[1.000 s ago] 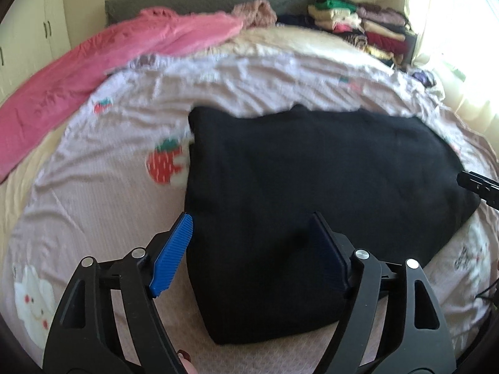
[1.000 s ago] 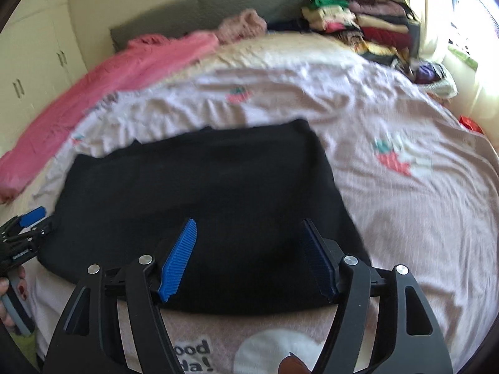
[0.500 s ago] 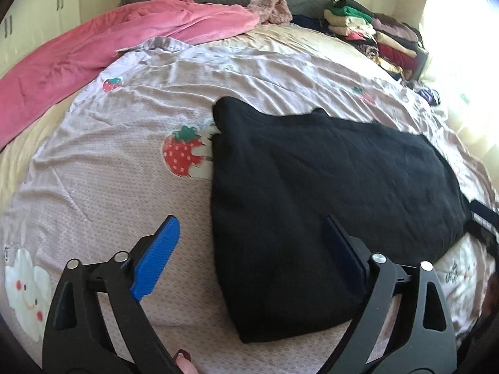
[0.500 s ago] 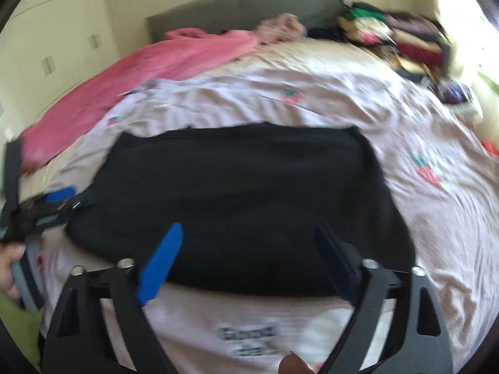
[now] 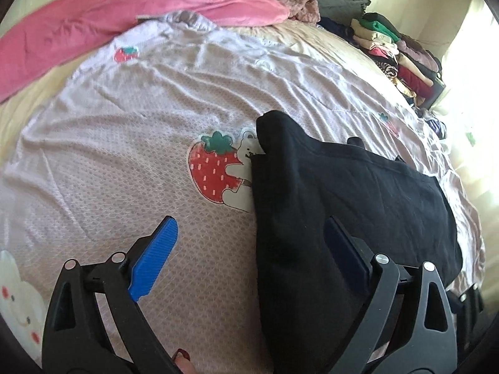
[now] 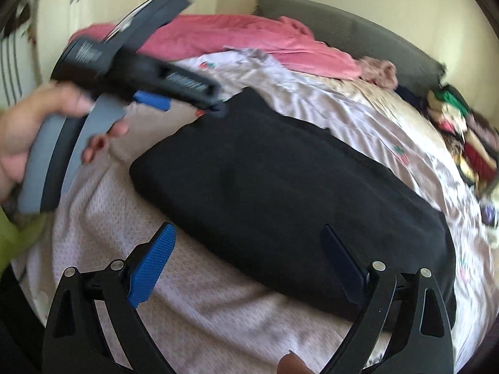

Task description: Fold small clothes

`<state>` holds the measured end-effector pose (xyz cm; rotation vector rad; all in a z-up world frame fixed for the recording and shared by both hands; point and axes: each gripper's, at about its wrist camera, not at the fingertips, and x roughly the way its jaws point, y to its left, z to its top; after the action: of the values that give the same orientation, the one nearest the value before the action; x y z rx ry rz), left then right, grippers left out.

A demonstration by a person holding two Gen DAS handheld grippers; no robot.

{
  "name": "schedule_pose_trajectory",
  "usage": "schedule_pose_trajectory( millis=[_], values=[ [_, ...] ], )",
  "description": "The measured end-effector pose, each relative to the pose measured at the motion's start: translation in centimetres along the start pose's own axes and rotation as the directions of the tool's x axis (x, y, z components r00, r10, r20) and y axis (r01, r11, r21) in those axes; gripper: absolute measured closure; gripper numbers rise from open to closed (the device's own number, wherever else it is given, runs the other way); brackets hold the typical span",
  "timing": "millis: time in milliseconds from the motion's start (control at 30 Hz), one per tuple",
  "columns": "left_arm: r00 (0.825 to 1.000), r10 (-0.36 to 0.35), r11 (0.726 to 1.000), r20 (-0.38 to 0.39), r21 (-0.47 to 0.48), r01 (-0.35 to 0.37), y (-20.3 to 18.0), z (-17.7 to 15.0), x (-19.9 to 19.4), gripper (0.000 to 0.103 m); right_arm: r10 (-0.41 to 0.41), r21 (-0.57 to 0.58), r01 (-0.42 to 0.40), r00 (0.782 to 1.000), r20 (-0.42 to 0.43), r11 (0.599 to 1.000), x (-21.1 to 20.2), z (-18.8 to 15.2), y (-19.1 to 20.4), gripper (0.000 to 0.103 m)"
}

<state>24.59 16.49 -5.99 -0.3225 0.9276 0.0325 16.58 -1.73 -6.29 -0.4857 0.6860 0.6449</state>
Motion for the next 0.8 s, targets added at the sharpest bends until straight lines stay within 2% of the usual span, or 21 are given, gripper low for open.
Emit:
schedule_pose_trajectory(
  millis=[233,500,667,733,800],
  values=[
    [0.997,-0.052,0.998,-0.057,-0.042,0.050,0.4,0.6,2.3,0.015,-0.007,-0.112,0.004,1.000,-0.026,0.994,2.8,0.6,2.0,0.010],
    [0.990,-0.114,0.992,-0.086,-0.069,0.108,-0.2,2.0,4.3,0.015,-0.080,-0.165,0.079,0.997,0.002,0.983,4.6,0.9,3.0,0.012],
    [0.989,-0.130,0.988,-0.071,-0.088,0.123,-0.4,2.3,4.9,0.018,-0.115,-0.149,0.120,0.992,0.043,0.982,4.5,0.9,2.8,0.044],
    [0.990,-0.129,0.988,-0.065,-0.099,0.122,-0.3,2.2,4.9,0.026,-0.101,-0.131,0.109,0.992,0.071,0.985,4.1,0.9,2.6,0.066],
    [0.989,-0.135,0.985,-0.059,-0.116,0.128,0.0,2.2,4.8,0.042,-0.079,-0.090,0.087,0.993,0.090,0.992,3.6,1.0,1.8,0.076]
  ],
)
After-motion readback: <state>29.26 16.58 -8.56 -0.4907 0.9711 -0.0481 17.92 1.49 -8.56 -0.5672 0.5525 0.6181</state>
